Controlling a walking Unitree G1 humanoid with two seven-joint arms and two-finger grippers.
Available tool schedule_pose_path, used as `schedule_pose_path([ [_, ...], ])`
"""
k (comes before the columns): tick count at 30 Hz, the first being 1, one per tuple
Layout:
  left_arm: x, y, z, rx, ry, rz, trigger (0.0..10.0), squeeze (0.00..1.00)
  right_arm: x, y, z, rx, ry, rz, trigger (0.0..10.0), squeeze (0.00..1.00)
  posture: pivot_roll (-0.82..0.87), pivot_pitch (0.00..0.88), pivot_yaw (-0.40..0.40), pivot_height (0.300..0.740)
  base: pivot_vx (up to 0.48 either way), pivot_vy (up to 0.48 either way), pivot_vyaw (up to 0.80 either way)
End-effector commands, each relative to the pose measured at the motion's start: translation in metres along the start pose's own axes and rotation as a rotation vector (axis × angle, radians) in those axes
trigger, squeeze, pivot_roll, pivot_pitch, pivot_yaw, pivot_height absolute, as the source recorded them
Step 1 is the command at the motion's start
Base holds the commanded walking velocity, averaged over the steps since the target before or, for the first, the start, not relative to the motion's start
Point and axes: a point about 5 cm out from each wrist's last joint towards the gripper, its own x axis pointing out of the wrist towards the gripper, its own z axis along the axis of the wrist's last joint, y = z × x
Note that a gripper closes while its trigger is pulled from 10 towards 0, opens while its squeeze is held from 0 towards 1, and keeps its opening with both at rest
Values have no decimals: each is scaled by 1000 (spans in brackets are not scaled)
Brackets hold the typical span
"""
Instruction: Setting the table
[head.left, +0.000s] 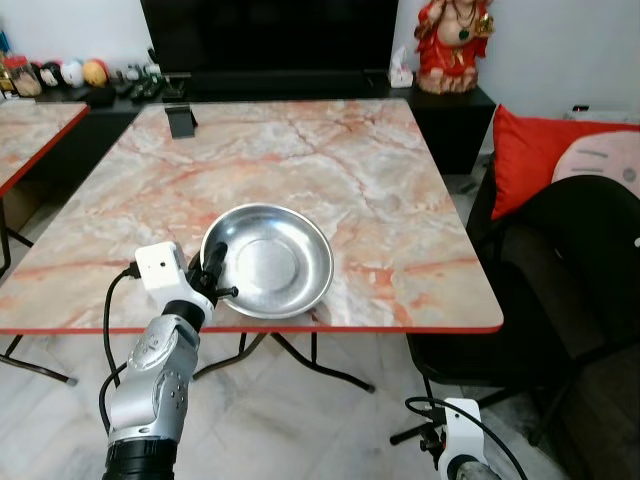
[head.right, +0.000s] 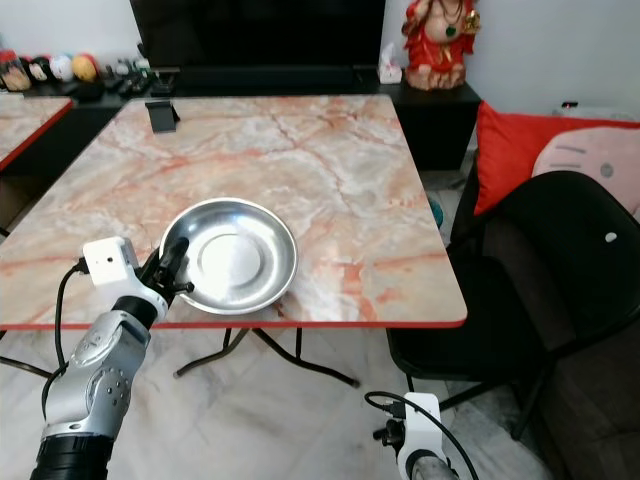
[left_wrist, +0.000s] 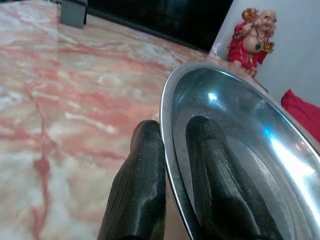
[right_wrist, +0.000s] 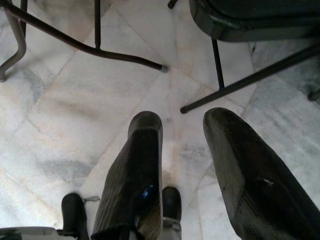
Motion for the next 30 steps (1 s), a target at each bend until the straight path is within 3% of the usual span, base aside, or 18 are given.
schedule_pose_path([
  [1, 3, -2, 6, 1, -21, -8, 10000, 0, 1, 0, 3, 6, -6, -3, 10000, 0, -57, 0, 13, 740, 322, 0, 0],
  [14, 4, -6, 8, 0, -20, -35, 10000, 0, 1, 1, 2, 7, 0, -3, 10000, 0, -51, 0, 13, 740, 250, 0, 0],
  [19, 5, -7, 9, -38, -11, -50, 10000, 0, 0, 2, 0, 6, 7, 1, 10000, 0, -51, 0, 13, 740, 0, 0, 0],
  [24, 1, -4, 7, -133, 27, -73, 10000, 0, 0, 1, -3, 6, 18, 1, 10000, 0, -50, 0, 13, 740, 0, 0, 0],
  [30, -8, 1, 3, -152, 77, -71, 10000, 0, -1, 0, -7, 4, 28, -1, 10000, 0, -53, 0, 18, 740, 0, 0, 0],
])
